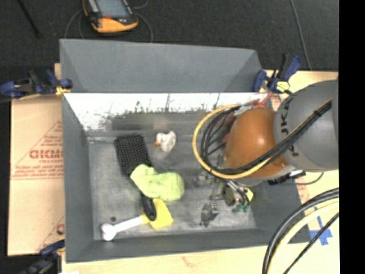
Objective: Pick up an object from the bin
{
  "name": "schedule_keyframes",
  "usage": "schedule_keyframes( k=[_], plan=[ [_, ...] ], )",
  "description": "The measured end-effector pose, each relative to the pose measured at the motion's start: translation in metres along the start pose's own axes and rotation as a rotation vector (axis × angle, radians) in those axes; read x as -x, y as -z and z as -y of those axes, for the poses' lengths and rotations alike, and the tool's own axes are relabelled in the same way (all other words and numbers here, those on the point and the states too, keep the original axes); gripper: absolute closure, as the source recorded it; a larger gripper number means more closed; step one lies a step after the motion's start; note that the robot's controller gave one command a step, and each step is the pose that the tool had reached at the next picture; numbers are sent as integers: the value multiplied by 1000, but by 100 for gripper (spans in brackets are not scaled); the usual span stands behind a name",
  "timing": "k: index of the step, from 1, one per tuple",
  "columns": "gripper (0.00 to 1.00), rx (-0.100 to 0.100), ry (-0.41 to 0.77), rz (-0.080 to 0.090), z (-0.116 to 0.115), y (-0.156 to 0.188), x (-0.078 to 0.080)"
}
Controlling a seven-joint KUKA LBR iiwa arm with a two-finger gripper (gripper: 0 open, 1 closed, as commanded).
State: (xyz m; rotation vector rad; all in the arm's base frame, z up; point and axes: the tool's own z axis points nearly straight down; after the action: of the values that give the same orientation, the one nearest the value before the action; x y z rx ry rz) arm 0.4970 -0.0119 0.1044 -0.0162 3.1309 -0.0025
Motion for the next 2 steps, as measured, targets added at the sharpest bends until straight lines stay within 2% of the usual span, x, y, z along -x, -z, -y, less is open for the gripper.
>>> schedule_keyframes(
  k=[1,2],
  plan=[
    [0,3,167,-14,-18,-27,6],
    [0,2,373,-7,-35,-27,33]
  ],
)
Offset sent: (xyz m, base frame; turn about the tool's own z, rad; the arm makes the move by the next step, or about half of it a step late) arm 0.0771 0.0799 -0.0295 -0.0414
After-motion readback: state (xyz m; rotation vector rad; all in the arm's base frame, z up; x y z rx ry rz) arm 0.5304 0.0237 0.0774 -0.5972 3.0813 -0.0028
